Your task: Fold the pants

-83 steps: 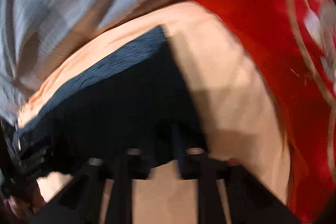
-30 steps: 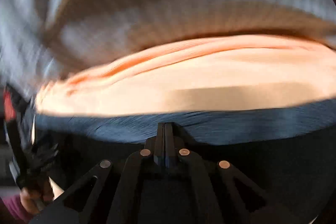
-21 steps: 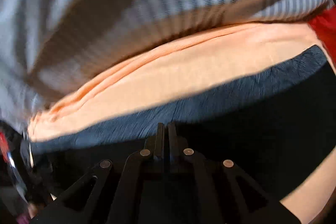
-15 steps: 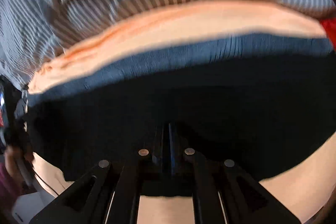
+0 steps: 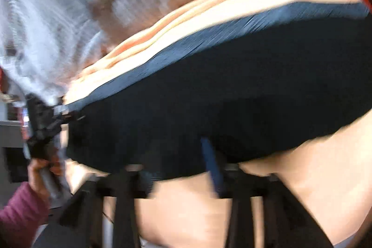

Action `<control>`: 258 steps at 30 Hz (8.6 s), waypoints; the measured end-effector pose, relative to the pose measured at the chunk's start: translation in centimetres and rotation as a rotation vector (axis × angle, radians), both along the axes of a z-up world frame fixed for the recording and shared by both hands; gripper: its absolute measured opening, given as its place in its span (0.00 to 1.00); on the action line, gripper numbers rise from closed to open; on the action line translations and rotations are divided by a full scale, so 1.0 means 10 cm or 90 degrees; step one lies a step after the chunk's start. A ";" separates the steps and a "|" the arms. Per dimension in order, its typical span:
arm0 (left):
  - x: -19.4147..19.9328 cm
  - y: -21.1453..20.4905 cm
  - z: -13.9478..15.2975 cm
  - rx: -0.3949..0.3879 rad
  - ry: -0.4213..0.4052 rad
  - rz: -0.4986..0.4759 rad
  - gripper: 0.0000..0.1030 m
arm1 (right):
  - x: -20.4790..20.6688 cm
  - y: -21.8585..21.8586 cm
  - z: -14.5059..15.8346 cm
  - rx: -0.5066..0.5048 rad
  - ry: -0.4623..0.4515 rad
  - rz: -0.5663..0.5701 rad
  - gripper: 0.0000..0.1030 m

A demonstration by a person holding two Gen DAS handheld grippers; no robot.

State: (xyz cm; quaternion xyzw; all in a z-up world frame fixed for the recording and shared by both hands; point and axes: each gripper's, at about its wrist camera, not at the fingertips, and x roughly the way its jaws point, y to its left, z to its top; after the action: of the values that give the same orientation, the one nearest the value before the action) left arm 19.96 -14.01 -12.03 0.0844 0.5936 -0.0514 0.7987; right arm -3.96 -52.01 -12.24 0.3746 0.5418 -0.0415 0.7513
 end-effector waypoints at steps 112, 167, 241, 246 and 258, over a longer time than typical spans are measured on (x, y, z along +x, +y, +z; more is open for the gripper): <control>-1.38 -3.09 0.04 0.020 0.034 -0.354 1.00 | -1.47 -1.69 0.18 -0.107 0.026 -0.366 0.43; -1.35 -4.09 -0.04 0.001 0.008 -0.235 1.00 | -1.03 -2.68 -0.67 0.300 -0.235 -0.397 0.15; -0.92 -1.99 0.33 -0.214 0.101 -0.266 0.76 | 0.43 0.06 0.46 -0.213 -0.032 -0.074 0.56; -1.00 -2.05 0.13 -0.207 0.147 -0.251 0.29 | 0.38 -0.03 0.28 -0.163 -0.020 -0.094 0.52; -1.25 -1.84 -0.19 -0.173 0.177 -0.240 0.11 | 0.27 0.05 0.27 -0.140 -0.014 -0.080 0.52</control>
State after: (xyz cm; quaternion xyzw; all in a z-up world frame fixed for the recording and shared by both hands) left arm 7.42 -32.42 -13.90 0.0773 0.6591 -0.2895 0.6898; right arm -1.28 -51.46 -9.58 0.3234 0.5012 -0.1438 0.7896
